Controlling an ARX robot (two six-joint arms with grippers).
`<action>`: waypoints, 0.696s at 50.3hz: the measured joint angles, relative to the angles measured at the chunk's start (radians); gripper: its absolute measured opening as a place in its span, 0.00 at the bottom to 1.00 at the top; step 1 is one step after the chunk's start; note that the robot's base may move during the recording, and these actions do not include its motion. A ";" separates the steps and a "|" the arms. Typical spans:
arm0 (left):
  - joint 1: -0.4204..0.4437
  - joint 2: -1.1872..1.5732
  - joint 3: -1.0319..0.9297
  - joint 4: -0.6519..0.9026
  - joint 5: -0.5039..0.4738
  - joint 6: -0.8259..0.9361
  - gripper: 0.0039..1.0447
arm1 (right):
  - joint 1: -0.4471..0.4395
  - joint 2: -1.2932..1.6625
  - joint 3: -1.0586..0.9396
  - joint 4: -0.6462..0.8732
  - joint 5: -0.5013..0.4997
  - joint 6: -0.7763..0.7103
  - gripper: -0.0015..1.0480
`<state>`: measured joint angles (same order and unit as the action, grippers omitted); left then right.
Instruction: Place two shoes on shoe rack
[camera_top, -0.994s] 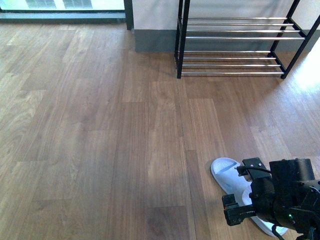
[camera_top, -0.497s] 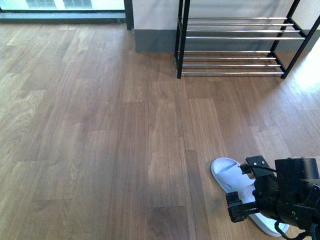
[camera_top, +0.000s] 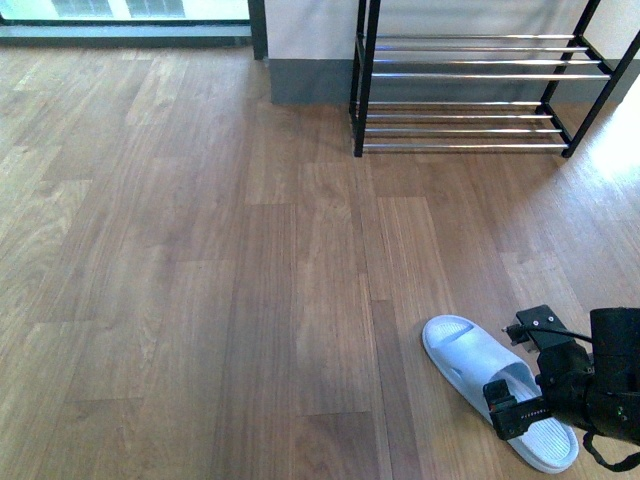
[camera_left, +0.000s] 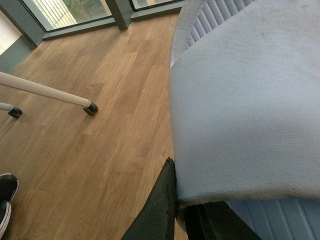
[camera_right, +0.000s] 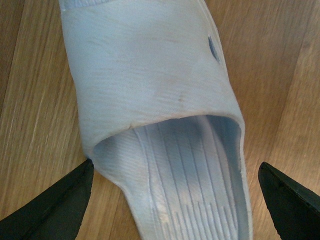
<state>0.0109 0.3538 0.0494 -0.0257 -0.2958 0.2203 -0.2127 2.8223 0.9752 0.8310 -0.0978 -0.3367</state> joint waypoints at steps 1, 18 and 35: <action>0.000 0.000 0.000 0.000 0.000 0.000 0.02 | -0.004 0.000 0.006 -0.001 0.000 -0.003 0.91; 0.000 0.000 0.000 0.000 0.000 0.000 0.02 | -0.026 0.051 0.078 0.000 -0.004 -0.072 0.91; 0.000 0.000 0.000 0.000 0.000 0.000 0.02 | -0.023 0.119 0.142 0.074 -0.025 -0.061 0.91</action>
<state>0.0109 0.3538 0.0494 -0.0257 -0.2958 0.2203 -0.2352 2.9417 1.1168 0.9051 -0.1230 -0.3973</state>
